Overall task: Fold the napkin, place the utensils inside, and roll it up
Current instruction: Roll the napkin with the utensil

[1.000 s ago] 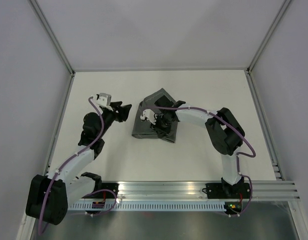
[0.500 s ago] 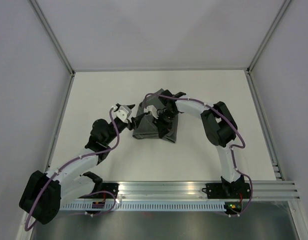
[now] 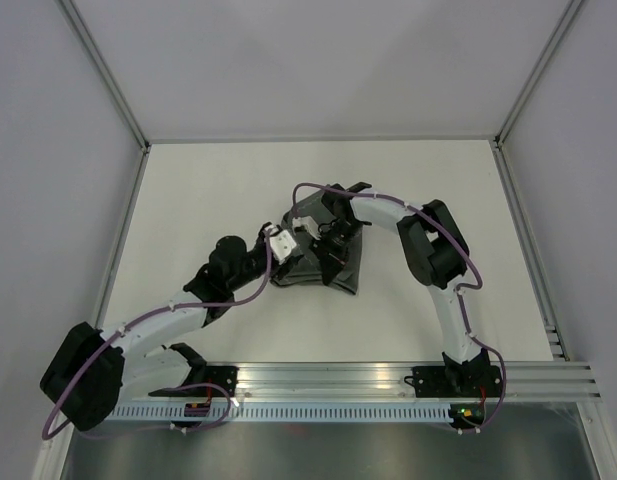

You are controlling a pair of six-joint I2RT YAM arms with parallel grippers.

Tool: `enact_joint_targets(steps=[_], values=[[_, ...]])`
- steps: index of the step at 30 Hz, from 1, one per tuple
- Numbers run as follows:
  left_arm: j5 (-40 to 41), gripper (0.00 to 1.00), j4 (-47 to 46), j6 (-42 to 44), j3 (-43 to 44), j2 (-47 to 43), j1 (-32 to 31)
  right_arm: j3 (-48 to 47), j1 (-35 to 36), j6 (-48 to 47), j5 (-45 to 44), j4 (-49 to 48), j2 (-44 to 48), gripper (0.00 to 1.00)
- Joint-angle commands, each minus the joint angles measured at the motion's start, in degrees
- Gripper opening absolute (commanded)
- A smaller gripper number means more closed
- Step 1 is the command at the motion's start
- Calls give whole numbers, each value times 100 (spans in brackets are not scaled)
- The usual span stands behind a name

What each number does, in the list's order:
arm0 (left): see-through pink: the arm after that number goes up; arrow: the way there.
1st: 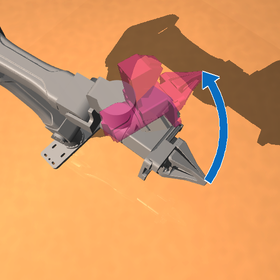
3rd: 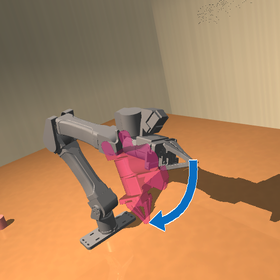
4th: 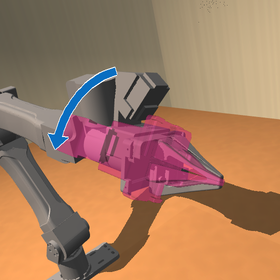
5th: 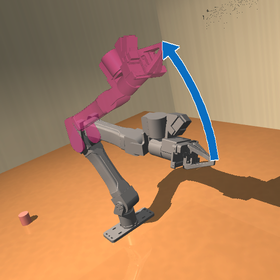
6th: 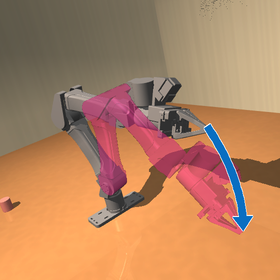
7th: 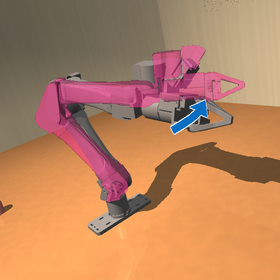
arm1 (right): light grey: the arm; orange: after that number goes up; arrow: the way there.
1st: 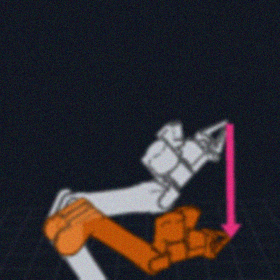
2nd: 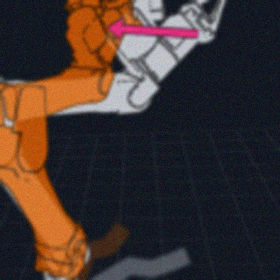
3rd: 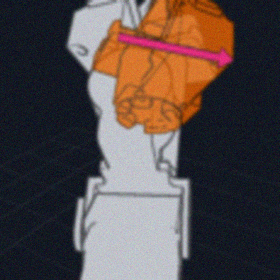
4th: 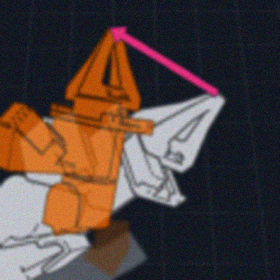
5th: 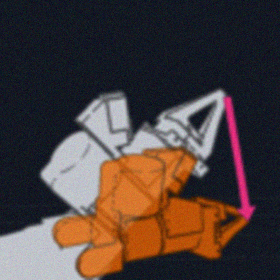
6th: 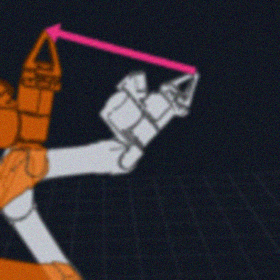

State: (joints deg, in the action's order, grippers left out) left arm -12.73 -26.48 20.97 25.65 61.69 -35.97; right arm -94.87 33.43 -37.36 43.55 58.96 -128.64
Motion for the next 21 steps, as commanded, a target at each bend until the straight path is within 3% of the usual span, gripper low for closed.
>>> enact_joint_targets(steps=[1,7,21], values=[[-107,68,564,609,492,404,-322,57,-21,-412,-541,318,-583,2],[289,67,1145,953,906,1265,-832,-128,-65,-395,-523,415,-715,2],[166,69,1663,1137,1425,2224,-1035,-111,-117,-412,-532,459,-838,1]])
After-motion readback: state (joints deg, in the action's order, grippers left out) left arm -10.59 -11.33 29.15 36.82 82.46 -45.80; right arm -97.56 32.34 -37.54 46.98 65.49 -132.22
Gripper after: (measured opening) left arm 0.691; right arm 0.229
